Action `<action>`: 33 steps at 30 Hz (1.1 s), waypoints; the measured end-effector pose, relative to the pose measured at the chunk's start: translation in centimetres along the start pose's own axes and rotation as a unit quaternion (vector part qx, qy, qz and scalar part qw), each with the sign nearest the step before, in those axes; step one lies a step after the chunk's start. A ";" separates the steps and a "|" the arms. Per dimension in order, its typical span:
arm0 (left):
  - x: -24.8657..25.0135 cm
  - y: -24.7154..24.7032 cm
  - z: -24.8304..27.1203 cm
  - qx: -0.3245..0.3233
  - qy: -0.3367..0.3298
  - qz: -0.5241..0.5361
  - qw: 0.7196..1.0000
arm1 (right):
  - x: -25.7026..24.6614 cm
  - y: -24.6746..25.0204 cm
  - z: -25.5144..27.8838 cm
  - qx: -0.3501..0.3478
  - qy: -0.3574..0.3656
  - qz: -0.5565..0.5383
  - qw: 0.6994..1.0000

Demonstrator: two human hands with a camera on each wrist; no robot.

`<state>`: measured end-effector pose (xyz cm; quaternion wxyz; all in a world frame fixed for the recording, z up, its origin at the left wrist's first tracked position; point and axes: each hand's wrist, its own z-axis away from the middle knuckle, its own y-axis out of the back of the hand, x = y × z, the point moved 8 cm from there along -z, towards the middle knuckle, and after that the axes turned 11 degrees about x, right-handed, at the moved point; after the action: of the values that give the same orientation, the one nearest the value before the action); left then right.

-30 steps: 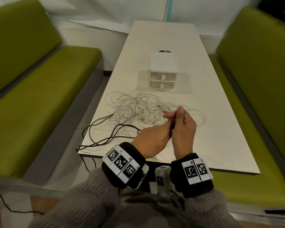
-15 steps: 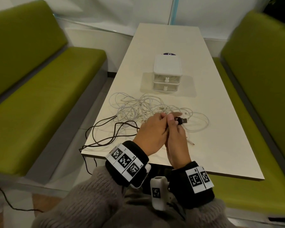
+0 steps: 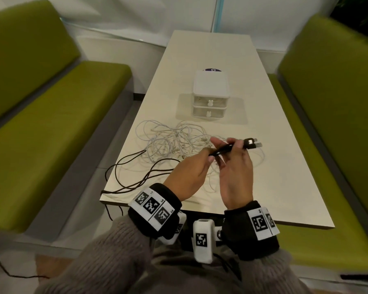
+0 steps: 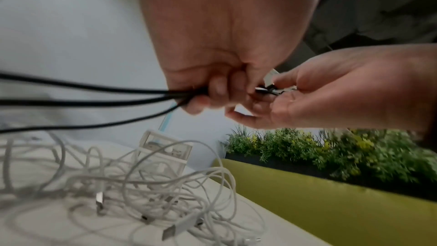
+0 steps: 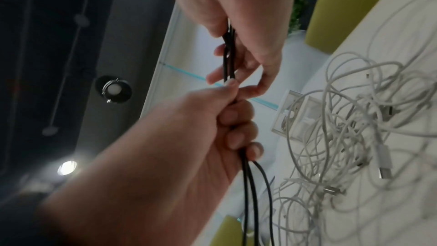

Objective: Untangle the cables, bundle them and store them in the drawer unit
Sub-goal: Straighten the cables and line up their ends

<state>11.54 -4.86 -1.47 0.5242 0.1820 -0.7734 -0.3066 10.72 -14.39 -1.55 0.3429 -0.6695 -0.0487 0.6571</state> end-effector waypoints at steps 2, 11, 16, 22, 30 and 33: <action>0.2 0.2 -0.2 0.017 -0.021 0.016 0.999 | 0.6 -0.6 0.5 -0.027 0.026 0.079 0.996; 0.6 -0.2 0.5 -0.048 -0.064 -0.035 0.996 | 0.9 0.5 0.0 0.052 -0.052 -0.017 0.997; -3.7 -0.1 1.4 -0.107 -0.008 -0.156 0.982 | -1.3 2.4 -2.0 0.125 -0.062 -0.146 0.979; -17.3 8.5 5.9 -0.090 0.161 -0.232 0.955 | -10.0 9.6 -4.6 0.189 0.085 -0.199 0.958; -21.1 20.0 4.8 0.073 0.229 -0.222 0.945 | -8.9 9.5 -4.5 0.170 0.076 -0.201 0.962; -19.9 23.5 2.7 0.201 0.195 -0.238 0.930 | -8.2 8.3 -4.4 0.150 0.073 -0.192 0.967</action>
<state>17.68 25.43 -0.49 0.5288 0.5187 -0.6352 -0.2185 10.45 -26.68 0.62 0.5621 -0.6343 -0.0522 0.5281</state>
